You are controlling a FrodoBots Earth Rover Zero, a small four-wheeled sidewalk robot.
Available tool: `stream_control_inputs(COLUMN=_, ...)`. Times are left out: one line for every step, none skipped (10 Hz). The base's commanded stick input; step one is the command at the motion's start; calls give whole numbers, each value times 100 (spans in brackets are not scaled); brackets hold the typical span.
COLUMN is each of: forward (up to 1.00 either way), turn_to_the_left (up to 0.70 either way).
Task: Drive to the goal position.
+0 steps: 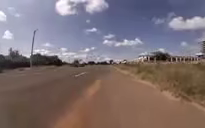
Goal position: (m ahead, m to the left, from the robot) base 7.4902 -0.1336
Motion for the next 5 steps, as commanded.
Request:
stream_control_inputs(forward=100, turn_to_the_left=-27)
stream_control_inputs(forward=100, turn_to_the_left=-37)
stream_control_inputs(forward=100, turn_to_the_left=-33)
stream_control_inputs(forward=100, turn_to_the_left=-8)
stream_control_inputs(forward=100, turn_to_the_left=3)
